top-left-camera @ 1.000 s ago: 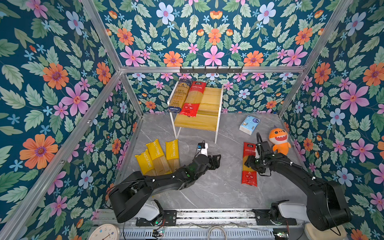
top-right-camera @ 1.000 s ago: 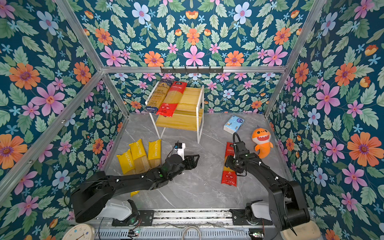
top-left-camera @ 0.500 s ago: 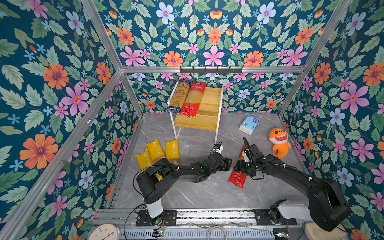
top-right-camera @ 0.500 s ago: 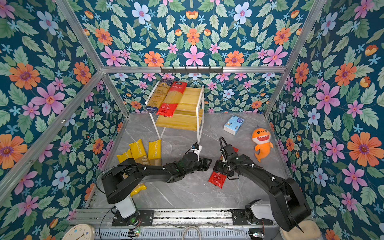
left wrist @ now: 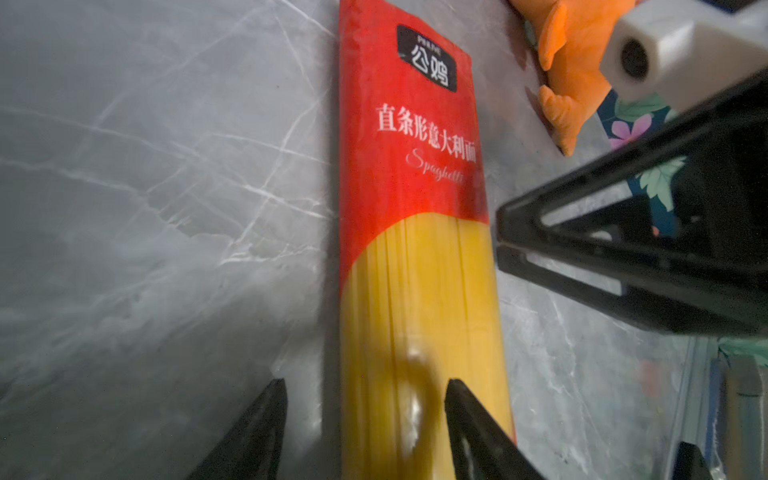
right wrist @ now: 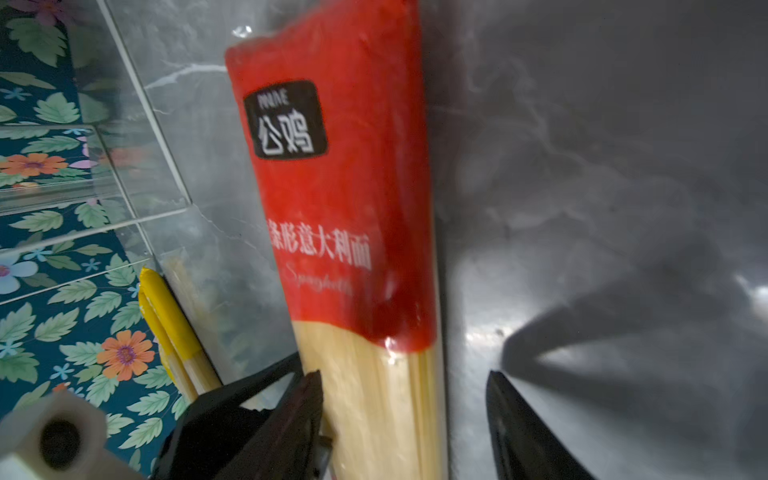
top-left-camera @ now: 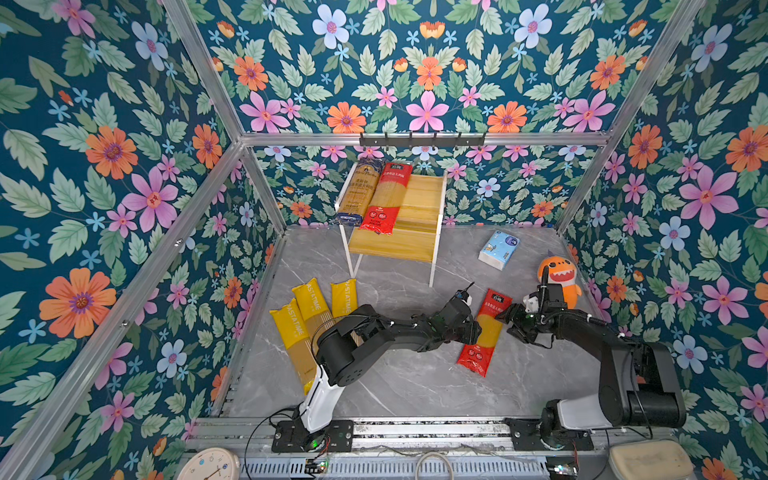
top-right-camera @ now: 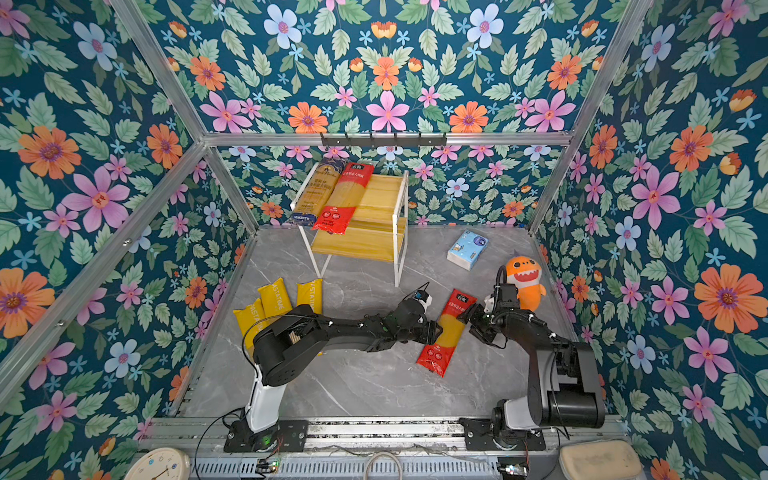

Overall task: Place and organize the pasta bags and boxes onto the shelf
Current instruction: 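Grasp the second red spaghetti bag with both grippers on the table, then lift the second red bag upright with both grippers toward the shelf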

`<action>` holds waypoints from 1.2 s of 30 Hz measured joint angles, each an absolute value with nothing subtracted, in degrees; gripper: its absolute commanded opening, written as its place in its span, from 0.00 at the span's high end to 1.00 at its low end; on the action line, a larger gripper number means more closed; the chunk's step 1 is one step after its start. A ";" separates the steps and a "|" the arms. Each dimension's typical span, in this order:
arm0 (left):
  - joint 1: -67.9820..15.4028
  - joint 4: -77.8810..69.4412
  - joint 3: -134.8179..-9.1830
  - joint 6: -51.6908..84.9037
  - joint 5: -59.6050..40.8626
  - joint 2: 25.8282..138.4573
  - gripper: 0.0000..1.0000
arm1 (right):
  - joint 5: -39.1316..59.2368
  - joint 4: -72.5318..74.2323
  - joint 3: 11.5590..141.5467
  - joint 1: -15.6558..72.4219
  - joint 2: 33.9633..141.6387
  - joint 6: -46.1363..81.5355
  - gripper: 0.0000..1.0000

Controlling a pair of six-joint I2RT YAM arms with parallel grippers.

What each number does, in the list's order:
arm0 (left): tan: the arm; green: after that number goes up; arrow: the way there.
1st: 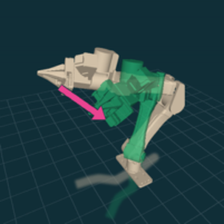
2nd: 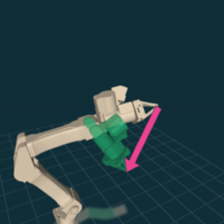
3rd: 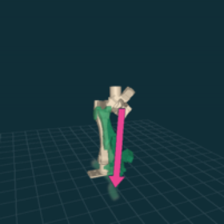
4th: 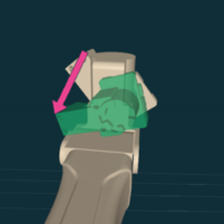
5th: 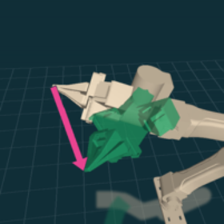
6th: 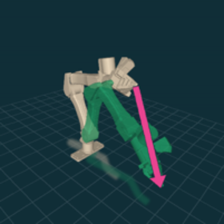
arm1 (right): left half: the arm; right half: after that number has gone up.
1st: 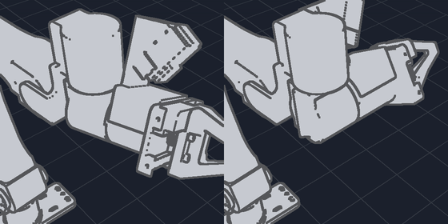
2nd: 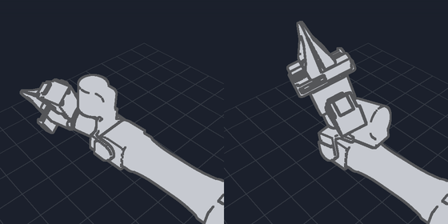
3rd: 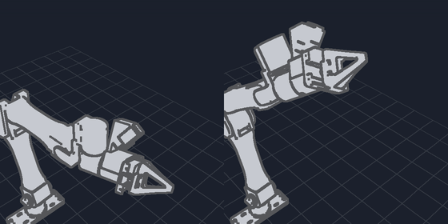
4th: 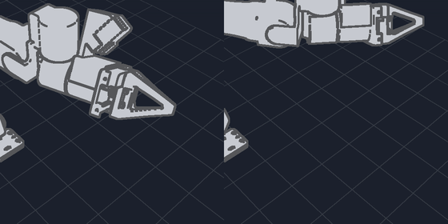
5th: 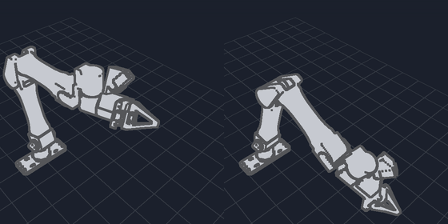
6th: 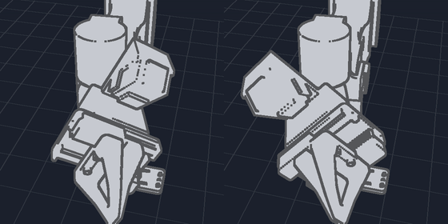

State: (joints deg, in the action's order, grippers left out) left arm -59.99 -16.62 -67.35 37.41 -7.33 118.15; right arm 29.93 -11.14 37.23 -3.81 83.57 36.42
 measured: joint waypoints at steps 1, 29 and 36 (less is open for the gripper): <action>-59.99 -16.86 -67.64 37.34 -7.60 118.52 0.40 | 30.17 -9.52 37.36 -3.86 84.90 36.42 0.40; -50.24 -40.12 -40.82 34.13 -20.93 87.37 0.23 | 38.22 9.04 34.28 5.13 53.41 29.41 1.00; -49.25 -45.80 -44.95 31.81 -29.17 86.04 0.20 | 48.64 15.99 40.14 5.89 51.22 30.30 1.00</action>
